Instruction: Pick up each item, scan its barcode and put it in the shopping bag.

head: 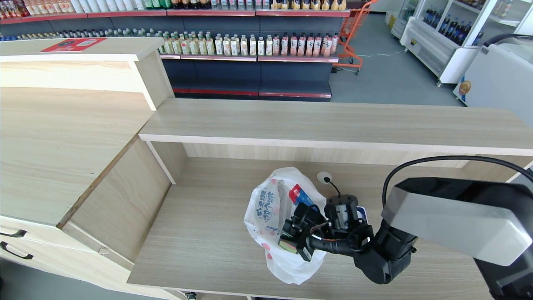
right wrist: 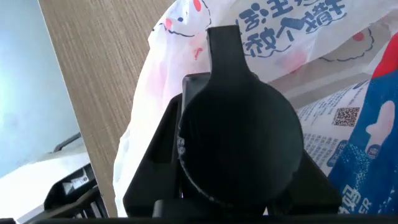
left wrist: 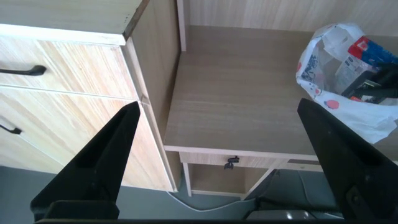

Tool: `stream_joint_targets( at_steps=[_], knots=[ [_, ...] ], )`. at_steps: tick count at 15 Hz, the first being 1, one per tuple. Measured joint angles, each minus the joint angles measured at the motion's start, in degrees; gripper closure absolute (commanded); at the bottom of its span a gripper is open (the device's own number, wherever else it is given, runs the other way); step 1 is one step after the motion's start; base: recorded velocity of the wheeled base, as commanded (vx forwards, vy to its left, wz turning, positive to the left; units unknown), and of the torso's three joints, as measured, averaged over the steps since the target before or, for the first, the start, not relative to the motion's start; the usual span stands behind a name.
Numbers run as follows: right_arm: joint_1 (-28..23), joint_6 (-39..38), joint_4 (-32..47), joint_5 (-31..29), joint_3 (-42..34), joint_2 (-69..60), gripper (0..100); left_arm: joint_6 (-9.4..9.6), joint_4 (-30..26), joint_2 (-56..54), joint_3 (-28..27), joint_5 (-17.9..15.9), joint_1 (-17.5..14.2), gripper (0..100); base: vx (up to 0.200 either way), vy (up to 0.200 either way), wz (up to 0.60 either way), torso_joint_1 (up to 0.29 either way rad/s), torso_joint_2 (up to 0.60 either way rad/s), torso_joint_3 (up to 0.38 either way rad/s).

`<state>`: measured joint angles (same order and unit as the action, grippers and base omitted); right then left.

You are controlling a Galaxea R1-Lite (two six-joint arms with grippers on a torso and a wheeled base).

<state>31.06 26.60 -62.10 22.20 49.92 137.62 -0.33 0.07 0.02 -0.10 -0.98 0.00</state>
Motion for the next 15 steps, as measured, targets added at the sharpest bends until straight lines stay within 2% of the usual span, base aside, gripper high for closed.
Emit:
stream_joint_targets(
  at_steps=[1, 5, 8, 9, 12, 15],
  knots=[
    [0.1, 0.0, 0.0, 0.0, 0.0, 0.3, 0, 0.01, 0.0, 0.0, 0.0, 0.0, 0.0, 0, 0.0, 0.0, 0.0, 0.0, 0.0, 0.0],
    [-0.1, -1.4, 0.3, 0.3, 1.1, 0.2, 0, 0.01, 0.0, 0.0, 0.0, 0.0, 0.0, 0, 0.0, 0.0, 0.0, 0.0, 0.0, 0.0],
    [0.0, -7.2, 0.2, 0.5, 1.0, -1.6, 0, 0.01, 0.0, 0.0, 0.0, 0.0, 0.0, 0, 0.0, 0.0, 0.0, 0.0, 0.0, 0.0],
    [0.0, -10.0, 0.5, 0.4, 0.9, -2.3, 0, 0.01, 0.0, 0.0, 0.0, 0.0, 0.0, 0, 0.0, 0.0, 0.0, 0.0, 0.0, 0.0],
    [-0.5, -28.8, 0.9, 0.2, 0.8, -6.6, 0, 0.01, 0.0, 0.0, 0.0, -0.1, 0.0, 0, 0.0, 0.0, 0.0, 0.0, 0.0, 0.0],
    [-1.7, -37.4, 4.8, 0.2, 0.4, -13.2, 0, 0.01, 0.0, 0.0, 0.0, 0.0, 0.0, 0, 0.0, 0.0, 0.0, 0.0, 0.0, 0.0]
  ],
)
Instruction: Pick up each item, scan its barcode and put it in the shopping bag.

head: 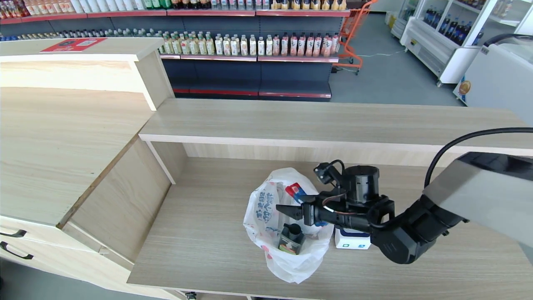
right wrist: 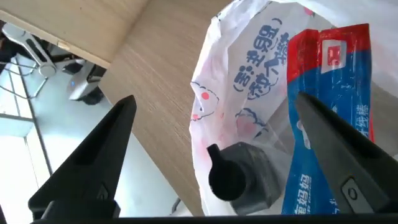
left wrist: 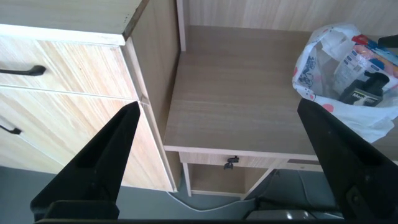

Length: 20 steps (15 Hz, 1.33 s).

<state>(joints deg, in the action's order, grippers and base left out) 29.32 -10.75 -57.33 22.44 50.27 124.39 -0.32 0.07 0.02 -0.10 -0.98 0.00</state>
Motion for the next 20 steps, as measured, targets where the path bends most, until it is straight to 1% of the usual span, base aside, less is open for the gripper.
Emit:
stream_joint_targets(
  at_steps=[3, 6, 9, 13, 15, 17, 18, 20],
  knots=[
    [-2.1, -3.7, 6.3, 0.0, -1.2, -8.9, 0, -0.01, 0.0, 0.0, 0.0, 0.0, 0.0, 0, 0.0, 0.0, 0.0, 0.0, 0.0, 0.0],
    [-6.3, -4.5, 10.7, -0.3, -6.3, -20.8, 0, 0.0, 0.0, 0.0, 0.0, 0.0, 0.0, 0, 0.0, 0.0, 0.0, 0.0, 0.0, 0.0],
    [-12.7, -1.9, 18.6, -3.0, -15.3, -37.2, 0, -0.01, 0.0, 0.0, 0.0, 0.0, 0.0, 0, 0.0, 0.0, 0.0, 0.0, 0.0, 0.0],
    [-19.0, 0.7, 30.3, -7.8, -31.2, -63.3, 0, -0.01, 0.0, 0.0, 0.0, 0.0, 0.0, 0, 0.0, 0.0, 0.0, 0.0, 0.0, 0.0],
    [-22.3, 3.2, 35.7, -9.9, -39.0, -78.0, 0, 0.0, 0.0, 0.0, 0.0, 0.0, 0.0, 0, 0.0, 0.0, 0.0, 0.0, 0.0, 0.0],
    [-24.9, 4.9, 42.6, -12.7, -44.2, -91.3, 0, -0.01, 0.0, 0.0, 0.0, 0.0, 0.0, 0, 0.0, 0.0, 0.0, 0.0, 0.0, 0.0],
    [-26.2, 5.8, 47.3, -14.3, -46.0, -98.0, 0, 0.0, 0.0, 0.0, 0.0, 0.0, 0.0, 0, 0.0, 0.0, 0.0, 0.0, 0.0, 0.0],
    [-28.2, 8.9, 52.7, -16.6, -48.2, -108.4, 0, -0.01, 0.0, 0.0, 0.0, 0.0, 0.0, 0, 0.0, 0.0, 0.0, 0.0, 0.0, 0.0]
  ],
)
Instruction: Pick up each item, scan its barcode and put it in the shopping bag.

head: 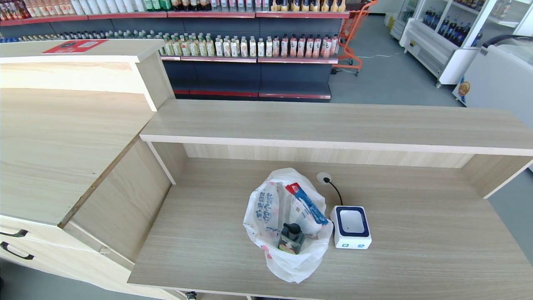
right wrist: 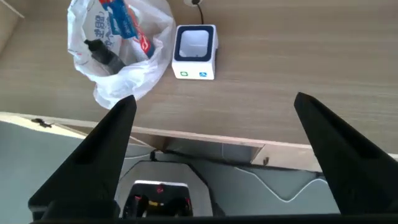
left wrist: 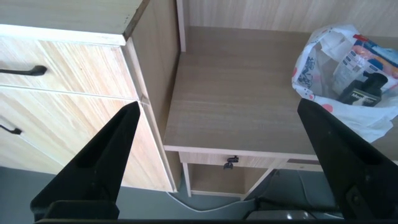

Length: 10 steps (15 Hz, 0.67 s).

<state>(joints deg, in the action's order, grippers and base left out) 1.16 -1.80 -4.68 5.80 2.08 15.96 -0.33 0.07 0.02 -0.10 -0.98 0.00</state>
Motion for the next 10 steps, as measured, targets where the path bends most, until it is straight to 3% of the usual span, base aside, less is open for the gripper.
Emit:
stream_joint_targets(
  at_steps=[2, 10],
  knots=[
    [-1.3, 2.5, 4.8, -5.5, -1.3, -8.0, 0, 0.0, 0.0, 0.0, 0.0, 0.0, 0.0, 0, 0.0, 0.0, 0.0, 0.0, 0.0, 0.0],
    [-1.6, 3.4, 5.2, -5.9, -1.9, -16.1, 0, 0.0, 0.0, 0.0, 0.0, 0.0, 0.0, 0, 0.0, 0.0, 0.0, 0.0, 0.0, 0.0]
  ],
)
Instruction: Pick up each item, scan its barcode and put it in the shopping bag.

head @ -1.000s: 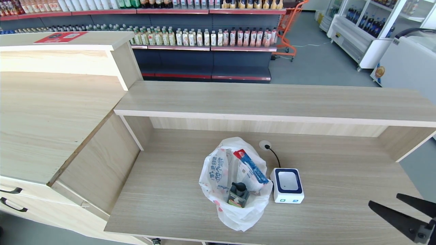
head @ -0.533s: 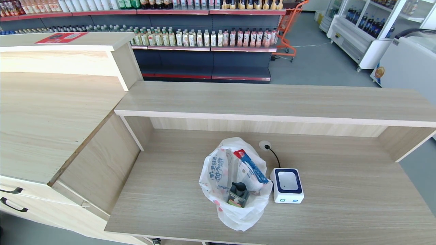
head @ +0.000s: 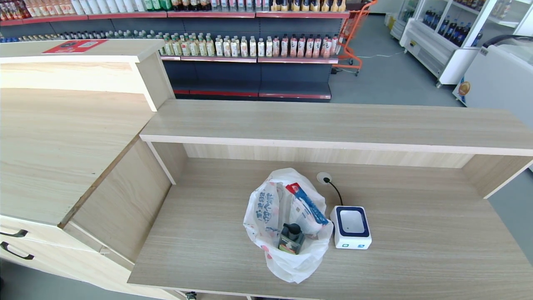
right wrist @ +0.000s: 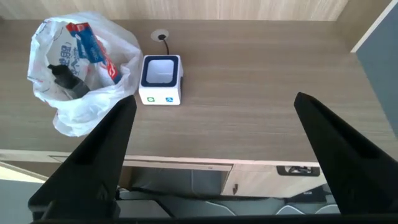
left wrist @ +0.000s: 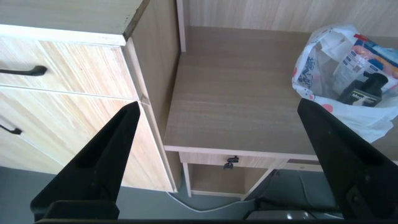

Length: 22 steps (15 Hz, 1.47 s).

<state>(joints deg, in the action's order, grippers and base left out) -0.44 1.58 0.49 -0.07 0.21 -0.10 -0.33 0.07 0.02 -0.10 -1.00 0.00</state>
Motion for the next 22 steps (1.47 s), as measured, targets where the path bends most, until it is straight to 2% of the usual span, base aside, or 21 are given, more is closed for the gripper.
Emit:
stream_joint_targets(
  at_steps=[3, 4, 10, 19, 22],
  knots=[
    [0.0, 0.1, 0.0, 0.0, 0.0, -0.1, 0, 0.01, 0.0, 0.0, 0.0, 0.0, 0.0, 0, 0.0, 0.0, 0.0, 0.0, 0.0, 0.0],
    [0.0, 0.2, 0.0, 0.0, 0.0, -0.1, 100, 0.0, 0.0, 0.0, 0.0, 0.0, 0.0, 0, 0.0, 0.0, 0.0, 0.0, 0.0, 0.0],
    [0.0, -0.3, 0.1, 0.0, 0.0, -0.1, 100, -0.35, 0.0, 0.0, 0.0, 0.0, 0.0, 0, 0.0, 0.0, 0.0, 0.0, 0.0, 0.0],
    [0.1, -0.2, 0.1, 0.0, 0.0, -0.1, 100, 0.2, 0.0, 0.0, 0.0, 0.0, 0.0, 0, 0.0, -0.2, 0.0, 0.0, 0.0, -0.001],
    [0.0, -0.2, 0.2, 0.0, 0.0, -0.1, 100, -0.07, 0.0, 0.0, 0.0, 0.0, 0.0, 0, 0.0, 0.0, 0.0, 0.0, 0.0, 0.0]
  ],
)
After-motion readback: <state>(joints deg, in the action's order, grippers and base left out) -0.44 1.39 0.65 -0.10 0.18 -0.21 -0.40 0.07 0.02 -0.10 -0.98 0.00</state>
